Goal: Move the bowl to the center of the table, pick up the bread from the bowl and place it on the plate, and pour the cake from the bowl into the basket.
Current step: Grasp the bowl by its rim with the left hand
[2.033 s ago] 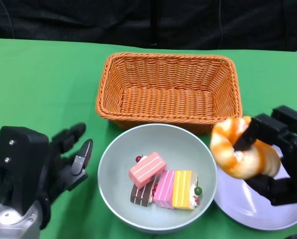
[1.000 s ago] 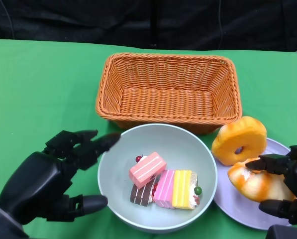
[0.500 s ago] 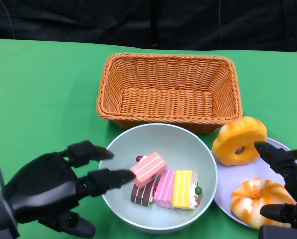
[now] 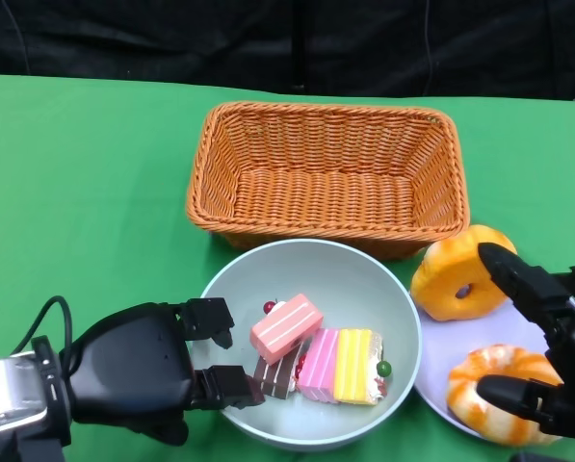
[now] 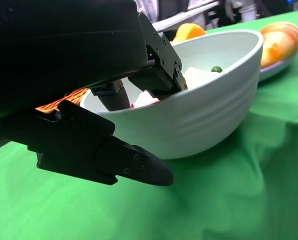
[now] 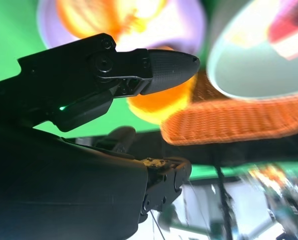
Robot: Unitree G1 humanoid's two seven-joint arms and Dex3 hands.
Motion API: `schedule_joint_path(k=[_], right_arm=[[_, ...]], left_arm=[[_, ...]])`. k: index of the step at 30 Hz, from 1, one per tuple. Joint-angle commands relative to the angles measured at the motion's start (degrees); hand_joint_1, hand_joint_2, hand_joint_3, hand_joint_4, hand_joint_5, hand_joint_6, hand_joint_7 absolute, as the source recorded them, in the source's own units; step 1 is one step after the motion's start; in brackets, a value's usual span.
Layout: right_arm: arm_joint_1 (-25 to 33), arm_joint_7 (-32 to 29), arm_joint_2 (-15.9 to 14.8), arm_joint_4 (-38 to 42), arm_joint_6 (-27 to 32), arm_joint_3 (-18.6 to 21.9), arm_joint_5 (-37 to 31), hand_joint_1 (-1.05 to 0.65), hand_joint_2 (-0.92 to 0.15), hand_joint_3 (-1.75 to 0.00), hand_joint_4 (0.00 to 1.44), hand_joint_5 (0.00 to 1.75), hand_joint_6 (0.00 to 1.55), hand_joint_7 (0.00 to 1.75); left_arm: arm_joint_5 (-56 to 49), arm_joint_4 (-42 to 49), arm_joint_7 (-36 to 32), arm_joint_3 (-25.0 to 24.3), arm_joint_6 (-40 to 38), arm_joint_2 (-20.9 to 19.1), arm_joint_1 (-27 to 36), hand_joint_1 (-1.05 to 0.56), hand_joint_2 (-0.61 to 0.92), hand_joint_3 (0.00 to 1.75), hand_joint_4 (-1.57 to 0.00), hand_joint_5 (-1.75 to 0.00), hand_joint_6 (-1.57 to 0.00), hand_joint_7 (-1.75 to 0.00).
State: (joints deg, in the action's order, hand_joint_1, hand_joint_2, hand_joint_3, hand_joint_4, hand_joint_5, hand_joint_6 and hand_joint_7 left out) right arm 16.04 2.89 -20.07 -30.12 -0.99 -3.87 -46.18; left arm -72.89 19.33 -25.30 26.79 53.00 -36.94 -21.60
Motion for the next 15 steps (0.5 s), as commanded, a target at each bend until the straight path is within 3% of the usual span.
schedule_joint_path(k=[1, 4, 10, 12, 13, 14, 15], right_arm=[[1.08, -3.59, 1.74, -1.21, -3.17, 1.58, 4.19, -0.66, -0.92, -0.36, 0.47, 0.66, 0.37, 0.13], [1.96, -5.59, 3.36, -1.87, -7.10, 1.94, 8.86, -0.55, -0.92, -0.27, 0.63, 0.71, 0.55, 0.21], [2.88, -6.97, 4.87, -1.00, -13.51, 2.77, 15.67, -0.37, -0.92, -0.15, 0.67, 0.76, 0.66, 0.26], [3.02, -8.07, 5.26, -0.50, -16.41, 2.88, 17.20, -0.29, -0.92, -0.15, 0.70, 0.80, 0.74, 0.30], [3.15, -9.05, 5.58, 0.08, -18.71, 3.06, 18.38, -0.29, -0.92, -0.15, 0.70, 0.81, 0.75, 0.30], [3.23, -9.67, 5.81, 0.55, -20.28, 3.24, 19.10, -0.24, -0.88, -0.24, 0.69, 0.97, 0.79, 0.34], [3.36, -10.28, 6.12, 1.05, -21.79, 3.43, 19.78, -0.23, -0.79, -0.41, 0.67, 1.04, 0.80, 0.36]], left_arm=[[-4.24, 4.18, -8.65, 4.21, -2.10, -0.80, -3.13, -0.50, 0.89, 0.00, -0.27, -1.20, -0.52, -0.66], [-6.20, 9.57, -13.78, 8.51, -3.87, 0.65, -6.00, -0.47, 0.87, 0.00, -0.35, -1.19, -0.72, -0.42], [-7.67, 15.43, -21.18, 15.07, -7.25, 2.36, -9.68, -0.45, 0.85, 0.00, -0.47, -1.18, -0.87, -0.27], [-9.04, 17.77, -27.07, 17.48, -8.85, 3.09, -10.78, -0.43, 0.82, 0.00, -0.58, -1.57, -0.96, -0.57], [-9.38, 18.61, -29.71, 18.45, -9.40, 3.42, -11.16, -0.43, 0.82, 0.00, -0.59, -1.63, -0.95, -0.63], [-9.43, 19.22, -31.38, 19.28, -9.78, 3.59, -11.51, -0.38, 0.86, 0.01, -0.75, -1.70, -0.89, -0.97], [-9.48, 19.85, -33.31, 20.11, -10.14, 3.77, -11.80, -0.36, 0.87, 0.02, -0.80, -1.72, -0.86, -1.10]])
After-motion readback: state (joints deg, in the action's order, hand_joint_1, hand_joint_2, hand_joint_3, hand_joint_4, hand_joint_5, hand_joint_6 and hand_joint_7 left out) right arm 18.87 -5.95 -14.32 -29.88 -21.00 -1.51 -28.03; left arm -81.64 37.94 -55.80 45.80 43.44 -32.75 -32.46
